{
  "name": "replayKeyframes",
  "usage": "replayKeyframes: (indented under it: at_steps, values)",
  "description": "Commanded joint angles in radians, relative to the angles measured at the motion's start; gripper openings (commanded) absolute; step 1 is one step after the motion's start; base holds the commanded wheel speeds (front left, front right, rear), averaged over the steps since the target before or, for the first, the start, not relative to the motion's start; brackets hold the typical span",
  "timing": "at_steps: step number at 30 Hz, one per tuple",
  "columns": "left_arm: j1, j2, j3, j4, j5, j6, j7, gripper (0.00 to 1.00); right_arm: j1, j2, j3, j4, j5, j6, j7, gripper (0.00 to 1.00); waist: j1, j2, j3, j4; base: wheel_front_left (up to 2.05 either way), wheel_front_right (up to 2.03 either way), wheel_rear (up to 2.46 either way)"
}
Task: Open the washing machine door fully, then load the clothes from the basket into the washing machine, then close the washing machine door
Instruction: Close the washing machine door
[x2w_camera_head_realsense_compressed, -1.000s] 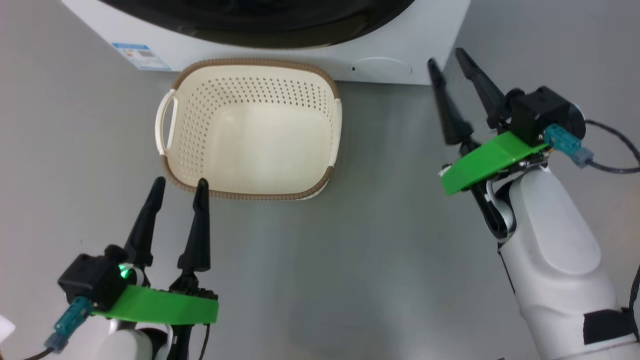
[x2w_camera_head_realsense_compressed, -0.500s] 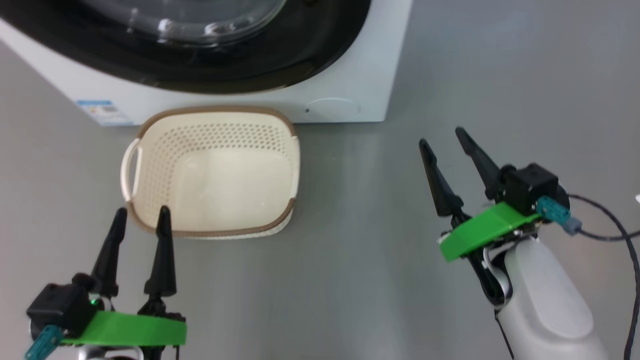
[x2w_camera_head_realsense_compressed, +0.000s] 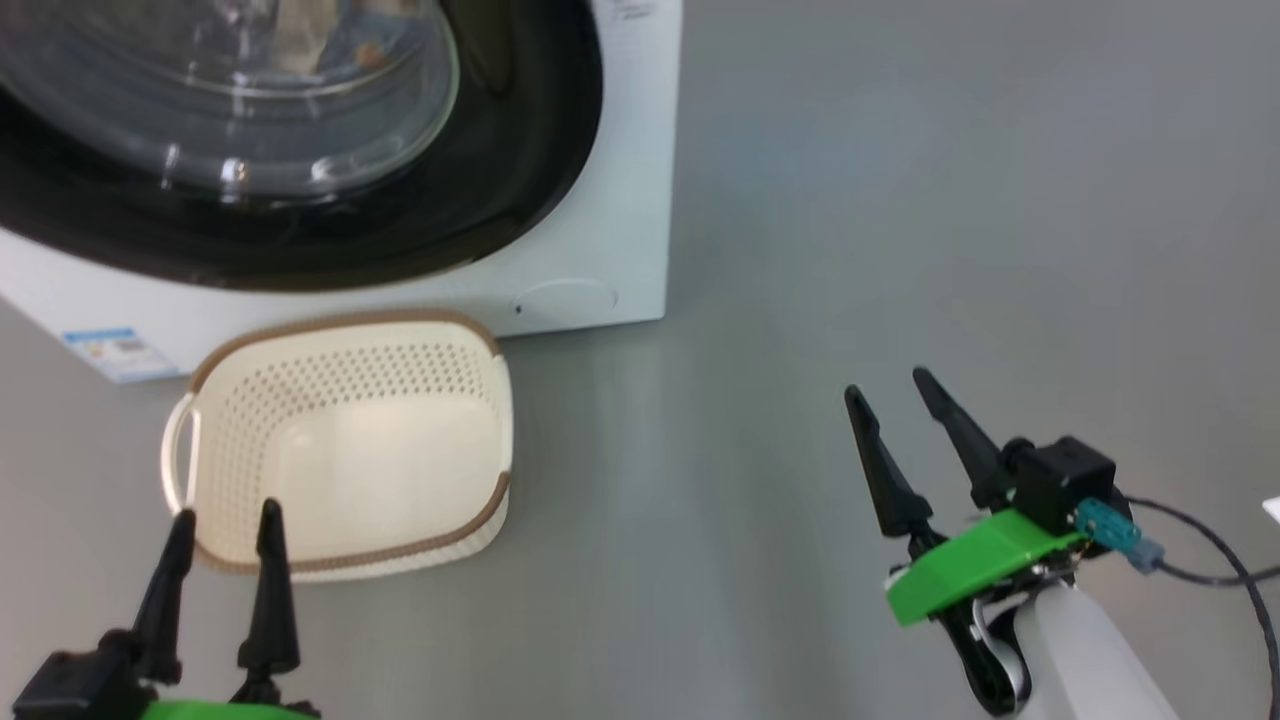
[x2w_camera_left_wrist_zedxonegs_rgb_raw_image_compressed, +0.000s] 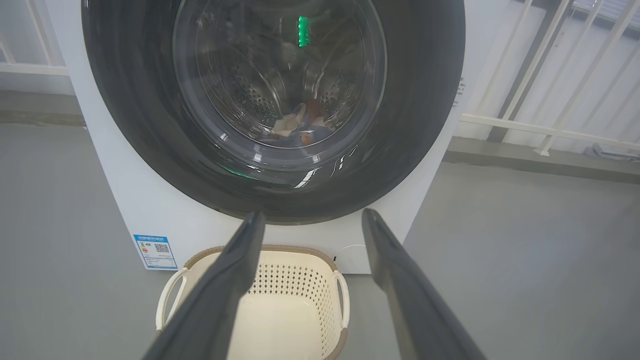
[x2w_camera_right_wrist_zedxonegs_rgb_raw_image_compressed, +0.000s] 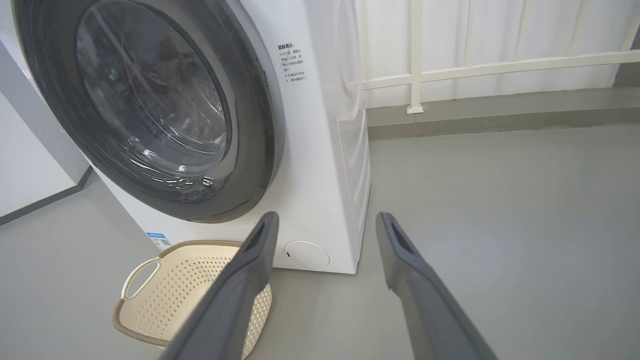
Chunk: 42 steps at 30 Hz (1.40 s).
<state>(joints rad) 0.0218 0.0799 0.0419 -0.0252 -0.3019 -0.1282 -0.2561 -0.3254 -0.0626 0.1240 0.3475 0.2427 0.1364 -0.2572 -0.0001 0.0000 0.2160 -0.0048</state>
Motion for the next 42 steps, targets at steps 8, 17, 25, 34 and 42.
replayKeyframes:
  at_steps: [8,17,25,34,42]
  values:
    - [0.071,-0.005,0.123,-0.011,0.048,-0.003,-0.006,1.00,0.086,0.012,0.027,-0.063,0.003,-0.006,-0.005,1.00,0.0001,0.0000,-0.113,-0.107,0.00,0.00,0.00]
    - [0.132,-0.020,0.167,-0.022,0.063,-0.003,-0.006,1.00,0.148,0.012,0.033,-0.123,-0.044,-0.006,-0.005,1.00,0.0001,0.0000,-0.157,-0.146,0.00,0.00,0.00]
    - [0.167,-0.024,0.177,-0.030,0.069,-0.003,-0.006,1.00,0.168,0.012,0.021,-0.148,-0.049,-0.006,-0.005,1.00,0.0001,0.0000,-0.175,-0.155,0.00,0.00,0.00]
    - [0.198,-0.028,0.170,-0.026,0.064,-0.003,-0.006,1.00,0.187,0.012,0.000,-0.152,-0.054,-0.006,-0.005,1.00,0.0001,0.0000,-0.205,-0.141,0.00,0.00,0.00]
    - [0.212,-0.029,0.167,-0.017,0.057,-0.003,-0.006,1.00,0.199,0.012,-0.011,-0.150,-0.054,-0.006,-0.005,1.00,0.0001,0.0000,-0.217,-0.121,0.00,0.00,0.00]
